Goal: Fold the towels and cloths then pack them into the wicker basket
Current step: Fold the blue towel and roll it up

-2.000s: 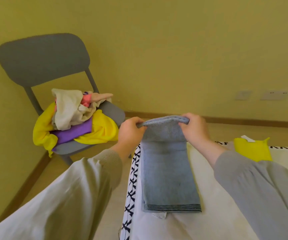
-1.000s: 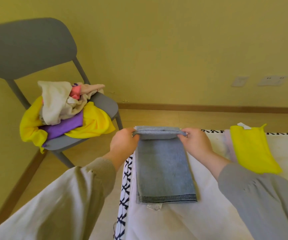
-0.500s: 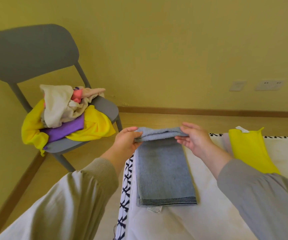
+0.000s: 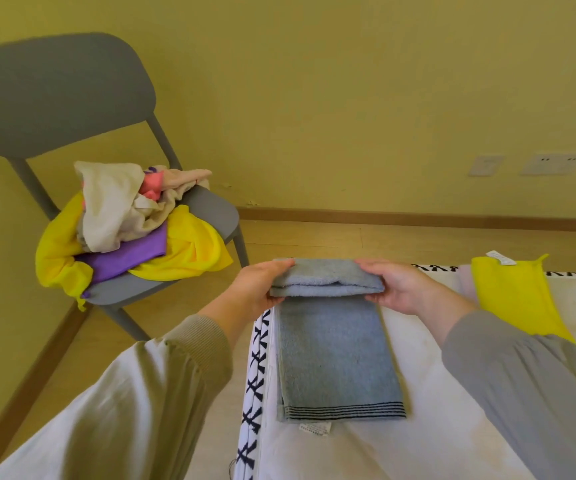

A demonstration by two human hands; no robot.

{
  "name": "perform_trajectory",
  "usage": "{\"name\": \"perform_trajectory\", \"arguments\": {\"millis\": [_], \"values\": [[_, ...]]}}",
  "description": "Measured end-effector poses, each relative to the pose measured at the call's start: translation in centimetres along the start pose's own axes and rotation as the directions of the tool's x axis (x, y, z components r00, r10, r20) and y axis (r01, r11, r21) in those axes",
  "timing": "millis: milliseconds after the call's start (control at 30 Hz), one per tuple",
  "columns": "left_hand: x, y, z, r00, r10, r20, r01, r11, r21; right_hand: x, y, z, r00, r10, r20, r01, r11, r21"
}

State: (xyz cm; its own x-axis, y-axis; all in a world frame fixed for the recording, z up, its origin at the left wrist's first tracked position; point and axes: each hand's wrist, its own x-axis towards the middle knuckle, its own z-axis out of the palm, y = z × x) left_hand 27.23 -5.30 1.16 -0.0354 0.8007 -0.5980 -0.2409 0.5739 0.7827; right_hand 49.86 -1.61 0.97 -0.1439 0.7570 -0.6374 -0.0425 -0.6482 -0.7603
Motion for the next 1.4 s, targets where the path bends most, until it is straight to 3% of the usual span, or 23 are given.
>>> {"name": "perform_trajectory", "arguments": {"millis": [167, 233, 500, 600, 700, 867, 967, 1100, 1200, 1300, 1400], "values": [[1.3, 0.0, -0.6, 0.986, 0.165, 0.017, -0.165, 0.985, 0.04, 0.7, -0.6, -0.4, 0.985, -0.167, -0.038, 0.17, 0.982, 0.079], [1.5, 0.1, -1.0, 0.972, 0.233, 0.028, -0.235, 0.962, 0.142, 0.9, -0.7, -0.8, 0.978, -0.205, -0.032, 0.207, 0.976, 0.07], [2.5, -0.1, -0.3, 0.895, 0.437, -0.091, -0.321, 0.771, 0.55, 3.1, -0.3, -0.6, 0.883, -0.443, -0.157, 0.356, 0.848, -0.392], [2.9, -0.1, -0.2, 0.85, 0.52, -0.084, -0.293, 0.599, 0.746, 3.8, -0.4, -0.2, 0.817, -0.558, -0.145, 0.353, 0.684, -0.638], [3.1, 0.1, 0.1, 0.807, 0.587, -0.066, -0.277, 0.475, 0.835, 4.1, -0.7, -0.3, 0.753, -0.653, -0.082, 0.32, 0.472, -0.821], [3.5, 0.3, -0.1, 0.698, 0.715, 0.044, -0.275, 0.211, 0.938, 3.6, -0.6, -0.8, 0.617, -0.779, 0.116, 0.291, 0.088, -0.953], [3.0, -0.5, -0.9, 0.64, 0.734, 0.226, -0.295, -0.036, 0.955, 2.6, 0.5, -1.3, 0.533, -0.806, 0.259, 0.331, -0.083, -0.94], [2.0, -2.0, -1.7, 0.553, 0.68, 0.481, -0.346, -0.337, 0.875, 1.2, 2.5, -2.0, 0.501, -0.755, 0.423, 0.357, -0.265, -0.896], [1.2, -3.0, -1.9, 0.54, 0.609, 0.581, -0.307, -0.501, 0.81, 0.5, 4.1, -2.3, 0.523, -0.711, 0.469, 0.317, -0.349, -0.882], [0.7, -3.7, -1.7, 0.586, 0.565, 0.581, -0.291, -0.522, 0.802, 0.6, 5.1, -2.6, 0.586, -0.652, 0.482, 0.29, -0.386, -0.875], [0.4, -3.9, -1.9, 0.683, 0.483, 0.547, -0.301, -0.497, 0.814, 0.4, 5.2, -2.6, 0.654, -0.621, 0.432, 0.288, -0.324, -0.901]]}}
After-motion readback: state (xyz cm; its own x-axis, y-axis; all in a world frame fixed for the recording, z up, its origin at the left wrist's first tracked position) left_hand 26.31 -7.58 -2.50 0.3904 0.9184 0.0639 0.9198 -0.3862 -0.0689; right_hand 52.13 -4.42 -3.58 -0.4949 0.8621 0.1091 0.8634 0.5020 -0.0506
